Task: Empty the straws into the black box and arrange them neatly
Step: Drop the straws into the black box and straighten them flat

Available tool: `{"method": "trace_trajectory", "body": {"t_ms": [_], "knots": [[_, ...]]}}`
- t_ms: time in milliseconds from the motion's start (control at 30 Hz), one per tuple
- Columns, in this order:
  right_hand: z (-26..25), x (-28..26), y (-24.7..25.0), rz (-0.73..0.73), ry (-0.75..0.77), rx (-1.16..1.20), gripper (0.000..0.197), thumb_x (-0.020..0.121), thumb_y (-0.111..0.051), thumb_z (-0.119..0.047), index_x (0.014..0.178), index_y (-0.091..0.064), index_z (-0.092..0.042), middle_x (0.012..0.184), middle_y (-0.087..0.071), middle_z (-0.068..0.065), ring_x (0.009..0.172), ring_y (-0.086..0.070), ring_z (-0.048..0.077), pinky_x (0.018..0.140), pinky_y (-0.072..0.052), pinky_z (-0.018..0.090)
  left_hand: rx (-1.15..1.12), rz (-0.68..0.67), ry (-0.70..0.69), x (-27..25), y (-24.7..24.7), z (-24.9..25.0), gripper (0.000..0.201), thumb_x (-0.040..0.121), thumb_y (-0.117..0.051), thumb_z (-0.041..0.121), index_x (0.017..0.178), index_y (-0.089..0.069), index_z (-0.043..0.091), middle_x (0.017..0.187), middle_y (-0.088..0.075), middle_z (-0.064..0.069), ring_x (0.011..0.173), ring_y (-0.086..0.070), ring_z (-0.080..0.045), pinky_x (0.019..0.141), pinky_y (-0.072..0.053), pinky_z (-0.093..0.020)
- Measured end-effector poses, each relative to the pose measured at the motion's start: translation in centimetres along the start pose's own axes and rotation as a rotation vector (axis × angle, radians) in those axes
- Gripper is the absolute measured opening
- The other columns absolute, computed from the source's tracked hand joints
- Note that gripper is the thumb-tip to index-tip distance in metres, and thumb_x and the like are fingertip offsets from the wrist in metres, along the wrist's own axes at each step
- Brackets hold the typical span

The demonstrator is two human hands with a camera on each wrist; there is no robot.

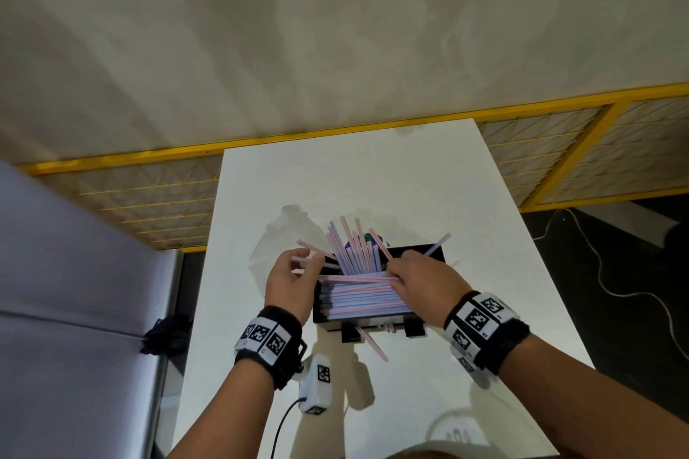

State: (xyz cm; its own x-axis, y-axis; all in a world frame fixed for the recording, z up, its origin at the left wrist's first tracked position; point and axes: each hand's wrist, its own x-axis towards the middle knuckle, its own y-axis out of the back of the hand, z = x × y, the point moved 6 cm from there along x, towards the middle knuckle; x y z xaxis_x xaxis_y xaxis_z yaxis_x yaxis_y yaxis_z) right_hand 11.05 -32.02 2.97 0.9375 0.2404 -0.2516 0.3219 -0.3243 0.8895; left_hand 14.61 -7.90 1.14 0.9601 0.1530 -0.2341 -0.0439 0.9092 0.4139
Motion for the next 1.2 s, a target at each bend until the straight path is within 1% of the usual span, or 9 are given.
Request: {"method": "trace_trajectory", "body": {"t_ms": [167, 233, 367, 433, 567, 733, 900, 1000, 1200], "knots": [[-0.7, -0.5, 0.8, 0.041, -0.046, 0.067, 0.024, 0.104, -0.047, -0.032, 0.105, -0.065, -0.016, 0.104, -0.055, 0.002, 0.084, -0.061, 0.023, 0.080, -0.053, 0.038, 0.055, -0.065, -0.049, 0.5, -1.6, 1.4, 0.024, 0.084, -0.076, 0.042, 0.107, -0.070, 0.035, 0.110, -0.067, 0.008, 0.090, -0.068, -0.010, 0.081, -0.057, -0.030], [-1.3, -0.2, 1.4, 0.076, -0.040, 0.094, 0.025, 0.104, -0.047, -0.032, 0.102, -0.064, -0.014, 0.102, -0.055, 0.002, 0.081, -0.060, 0.022, 0.078, -0.053, 0.039, 0.053, -0.059, -0.086, 0.9, -1.8, 1.7, 0.004, 0.084, -0.076, 0.038, 0.087, -0.075, 0.035, 0.095, -0.072, 0.013, 0.083, -0.068, -0.003, 0.077, -0.057, -0.031], [-3.6, 1.1, 1.6, 0.101, 0.057, 0.191, 0.025, 0.105, -0.047, -0.028, 0.108, -0.066, -0.013, 0.099, -0.057, -0.002, 0.092, -0.060, 0.022, 0.086, -0.051, 0.039, 0.111, -0.059, -0.076, 1.4, -2.3, 1.5, 0.014, 0.082, -0.075, 0.038, 0.078, -0.067, 0.027, 0.078, -0.071, 0.010, 0.077, -0.068, -0.010, 0.074, -0.056, -0.036], [-4.5, 2.1, 1.2, 0.068, 0.066, 0.219, 0.027, 0.106, -0.046, -0.028, 0.120, -0.064, -0.013, 0.107, -0.059, -0.002, 0.099, -0.060, 0.021, 0.088, -0.049, 0.037, 0.118, -0.065, -0.051, 1.5, -2.4, 1.3, 0.023, 0.076, -0.075, 0.045, 0.088, -0.063, 0.030, 0.084, -0.070, 0.011, 0.082, -0.068, -0.012, 0.073, -0.053, -0.031], [-4.9, 3.7, 0.0, 0.036, -0.001, 0.160, 0.016, 0.106, -0.046, -0.026, 0.106, -0.057, -0.014, 0.095, -0.048, 0.000, 0.077, -0.053, 0.022, 0.070, -0.039, 0.032, 0.084, -0.190, -0.036, 1.6, -2.9, 1.6, 0.045, 0.072, -0.071, 0.050, 0.115, -0.066, 0.040, 0.089, -0.074, 0.008, 0.087, -0.071, -0.012, 0.082, -0.056, -0.031], [-4.9, 4.7, -0.2, 0.071, -0.077, 0.209, 0.014, 0.103, -0.050, -0.022, 0.108, -0.060, -0.013, 0.103, -0.059, 0.007, 0.079, -0.058, 0.026, 0.065, -0.042, 0.032, 0.254, -0.394, -0.216, 1.1, -3.9, 3.4, 0.020, 0.081, -0.061, 0.045, 0.091, -0.078, 0.045, 0.080, -0.076, 0.015, 0.076, -0.070, -0.007, 0.071, -0.056, -0.030], [-5.5, 4.4, 0.2, 0.075, -0.034, 0.368, 0.018, 0.101, -0.046, -0.007, 0.105, -0.064, -0.006, 0.099, -0.063, 0.014, 0.077, -0.055, 0.024, 0.068, -0.043, 0.031, 0.425, -0.313, -0.212, 1.4, -3.9, 2.8, 0.009, 0.081, -0.071, 0.045, 0.078, -0.072, 0.037, 0.084, -0.062, 0.006, 0.068, -0.061, -0.004, 0.059, -0.040, -0.017], [-5.6, 3.8, 0.6, 0.103, -0.017, 0.414, 0.017, 0.100, -0.044, -0.005, 0.093, -0.059, -0.006, 0.091, -0.059, 0.014, 0.079, -0.056, 0.030, 0.076, -0.050, 0.047, 0.422, -0.281, -0.199, 1.4, -4.2, 2.8, 0.014, 0.083, -0.073, 0.043, 0.073, -0.067, 0.035, 0.088, -0.056, 0.004, 0.071, -0.058, -0.002, 0.056, -0.036, -0.010], [-5.2, 1.9, 0.8, 0.130, 0.000, 0.459, 0.029, 0.101, -0.052, -0.018, 0.129, -0.057, -0.019, 0.119, -0.068, -0.001, 0.104, -0.064, 0.016, 0.090, -0.053, 0.032, 0.371, -0.282, -0.175, 1.5, -4.5, 2.6, 0.011, 0.086, -0.073, 0.035, 0.077, -0.069, 0.032, 0.085, -0.062, 0.003, 0.073, -0.061, -0.003, 0.059, -0.038, -0.013]]}}
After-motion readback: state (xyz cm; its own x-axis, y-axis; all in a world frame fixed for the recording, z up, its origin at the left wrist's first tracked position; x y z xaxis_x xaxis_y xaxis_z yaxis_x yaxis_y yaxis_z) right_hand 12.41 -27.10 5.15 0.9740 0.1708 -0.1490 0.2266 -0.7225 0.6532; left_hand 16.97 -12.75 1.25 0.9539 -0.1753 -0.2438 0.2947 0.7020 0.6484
